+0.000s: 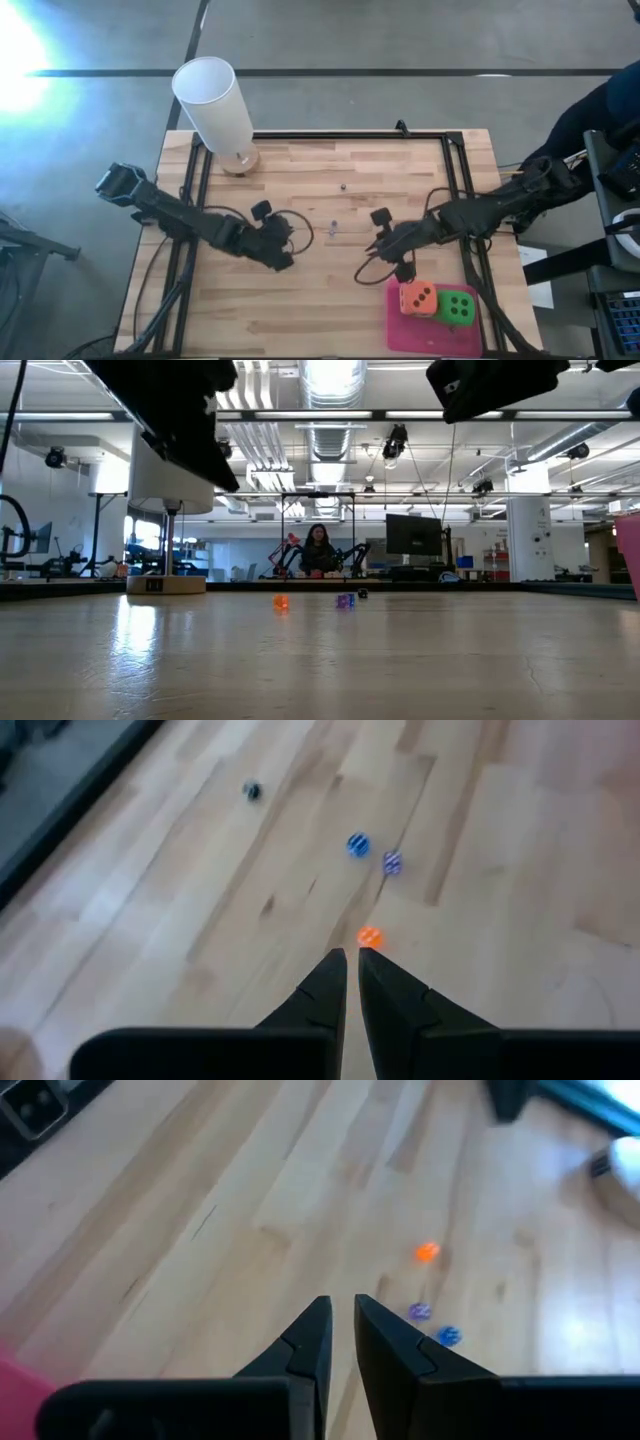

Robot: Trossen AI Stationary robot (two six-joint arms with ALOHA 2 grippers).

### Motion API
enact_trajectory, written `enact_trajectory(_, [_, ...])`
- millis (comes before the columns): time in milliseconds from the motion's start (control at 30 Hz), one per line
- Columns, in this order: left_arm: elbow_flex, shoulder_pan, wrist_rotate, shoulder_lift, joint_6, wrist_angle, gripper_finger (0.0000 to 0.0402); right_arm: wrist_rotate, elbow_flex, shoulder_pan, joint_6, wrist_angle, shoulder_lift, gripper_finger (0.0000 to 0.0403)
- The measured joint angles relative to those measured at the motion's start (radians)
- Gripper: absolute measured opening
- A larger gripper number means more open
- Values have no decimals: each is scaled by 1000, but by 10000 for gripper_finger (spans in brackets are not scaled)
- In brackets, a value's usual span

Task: Pick & Place Dice
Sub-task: Move the small orange die slightly right on the table

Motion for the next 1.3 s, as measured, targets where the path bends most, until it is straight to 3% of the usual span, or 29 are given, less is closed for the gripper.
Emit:
enact_trajectory(200, [-68, 79, 68, 0, 3, 86, 36, 2, -91, -61, -5, 75, -128, 43])
enact_trajectory(600, [-181, 133, 137, 4, 13, 293, 36, 4, -244, -123, 10, 277, -323, 44])
enact_trajectory(800, [-209, 150, 175, 72, 37, 426, 35, 7, -276, -123, 33, 334, -354, 43])
enact_trajectory(1033, [-186, 190, 189, 192, 40, 437, 35, 7, -279, -122, 36, 338, -343, 44])
enact_trajectory(1300, [-191, 224, 193, 206, 32, 441, 35, 8, -279, -122, 36, 344, -344, 45])
